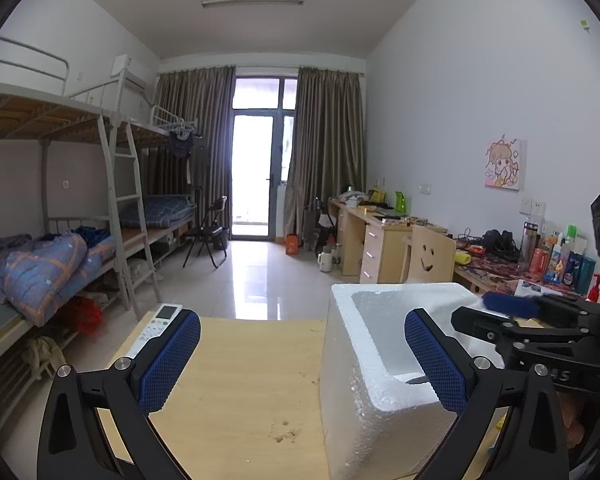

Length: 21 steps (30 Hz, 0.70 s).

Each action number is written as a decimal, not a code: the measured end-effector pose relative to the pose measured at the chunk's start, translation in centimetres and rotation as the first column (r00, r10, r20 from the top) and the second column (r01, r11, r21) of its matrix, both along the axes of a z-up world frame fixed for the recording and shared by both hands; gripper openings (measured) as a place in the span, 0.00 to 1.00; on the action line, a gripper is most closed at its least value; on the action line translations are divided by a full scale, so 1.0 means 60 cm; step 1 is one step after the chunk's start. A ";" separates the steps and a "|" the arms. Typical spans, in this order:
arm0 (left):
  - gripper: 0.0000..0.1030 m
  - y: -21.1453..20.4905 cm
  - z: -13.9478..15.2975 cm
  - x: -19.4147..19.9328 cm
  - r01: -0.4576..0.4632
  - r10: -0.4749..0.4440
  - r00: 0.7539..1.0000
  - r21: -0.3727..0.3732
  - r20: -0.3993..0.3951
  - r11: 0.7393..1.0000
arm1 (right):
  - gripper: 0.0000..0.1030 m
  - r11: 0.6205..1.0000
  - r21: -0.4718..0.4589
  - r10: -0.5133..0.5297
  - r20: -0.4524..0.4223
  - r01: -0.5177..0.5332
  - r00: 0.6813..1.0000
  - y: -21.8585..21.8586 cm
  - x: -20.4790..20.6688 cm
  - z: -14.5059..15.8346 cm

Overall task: Organize soft objects
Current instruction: 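Lower the white mask into the foam box and open the right tool, then withdraw both tools from the foam box back toward the table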

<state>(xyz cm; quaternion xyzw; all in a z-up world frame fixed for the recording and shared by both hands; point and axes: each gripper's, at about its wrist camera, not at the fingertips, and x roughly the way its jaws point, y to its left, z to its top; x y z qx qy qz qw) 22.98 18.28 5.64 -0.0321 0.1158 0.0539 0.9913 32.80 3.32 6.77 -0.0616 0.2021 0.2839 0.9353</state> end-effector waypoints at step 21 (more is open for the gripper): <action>0.99 -0.001 0.001 0.000 0.009 -0.009 1.000 -0.014 0.002 1.000 | 0.83 0.999 0.035 0.012 0.003 -0.012 1.000 -0.011 -0.012 0.011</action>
